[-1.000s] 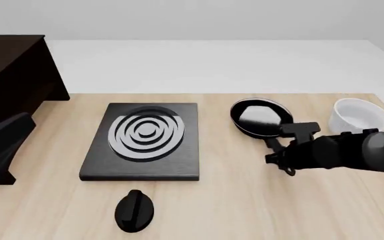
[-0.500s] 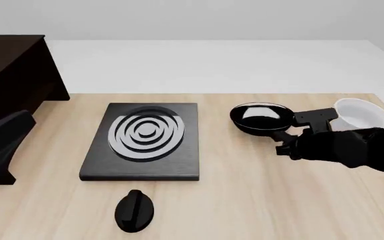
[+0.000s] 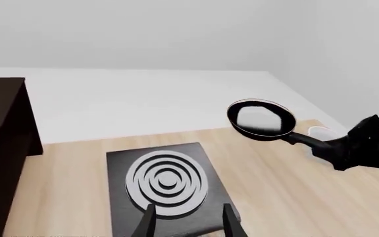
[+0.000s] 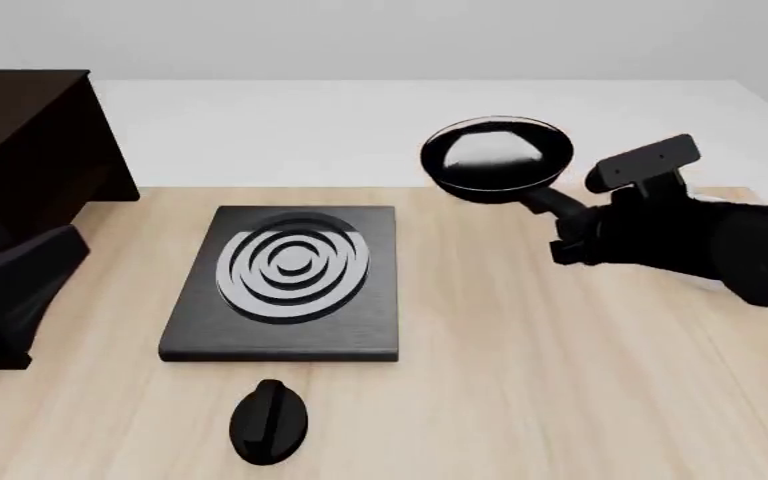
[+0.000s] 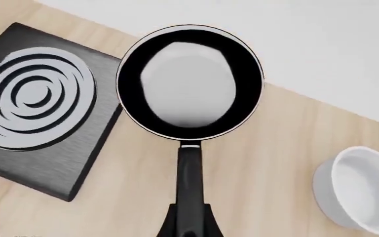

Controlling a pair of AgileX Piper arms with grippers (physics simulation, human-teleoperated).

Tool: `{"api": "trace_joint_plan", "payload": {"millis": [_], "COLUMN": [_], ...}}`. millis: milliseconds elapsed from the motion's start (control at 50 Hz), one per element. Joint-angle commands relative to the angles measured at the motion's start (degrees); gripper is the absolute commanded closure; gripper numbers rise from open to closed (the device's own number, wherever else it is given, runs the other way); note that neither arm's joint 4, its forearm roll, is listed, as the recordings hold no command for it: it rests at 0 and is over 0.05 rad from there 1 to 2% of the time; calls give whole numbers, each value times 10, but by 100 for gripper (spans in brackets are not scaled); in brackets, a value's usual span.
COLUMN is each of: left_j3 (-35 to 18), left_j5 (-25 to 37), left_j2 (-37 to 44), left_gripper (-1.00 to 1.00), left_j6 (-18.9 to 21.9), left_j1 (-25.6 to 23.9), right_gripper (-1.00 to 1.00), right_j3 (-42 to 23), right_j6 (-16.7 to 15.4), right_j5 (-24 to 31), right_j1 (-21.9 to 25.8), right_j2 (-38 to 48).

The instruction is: Put the frying pan on the cabinet shelf.

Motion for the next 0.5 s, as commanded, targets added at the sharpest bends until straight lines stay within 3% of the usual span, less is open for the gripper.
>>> {"api": "trace_joint_plan", "payload": {"millis": [20, 240, 260, 320, 340, 360, 400, 420, 440, 480, 500], "left_j3": [4, -6, -6, -14, -3, 5, -8, -13, -10, -11, -19], "left_j5": [-6, -23, -27, -38, -38, -33, -35, -42, -45, -44, -41], "left_j2": [9, 19, 32, 44, 65, 87, 89, 81, 92, 97, 99], "left_gripper": [-100, -100, -100, -100, -100, -100, -100, -100, -100, -100, -100], "left_j6": [-14, -32, -58, -86, -127, -137, -96, -104, -139, -148, -162], "left_j1": [2, 13, 22, 33, 26, 10, -27, -17, -25, -46, -83], "right_gripper": [100, 100, 100, 100, 100, 100, 100, 100, 100, 100, 100], "right_j3": [-54, -111, -114, -121, -123, -122, -133, -134, -135, -138, -149], "right_j6": [-21, -43, -42, -42, -45, -52, -44, -43, -43, -45, -42], "right_j5": [11, 15, 15, 12, 12, 5, 5, 4, 3, -1, 0], "right_j1": [57, 120, 123, 144, 154, 164, 162, 164, 170, 173, 178], "right_j2": [-48, -55, -52, -49, -47, -53, -50, -46, -44, -43, -40]}}
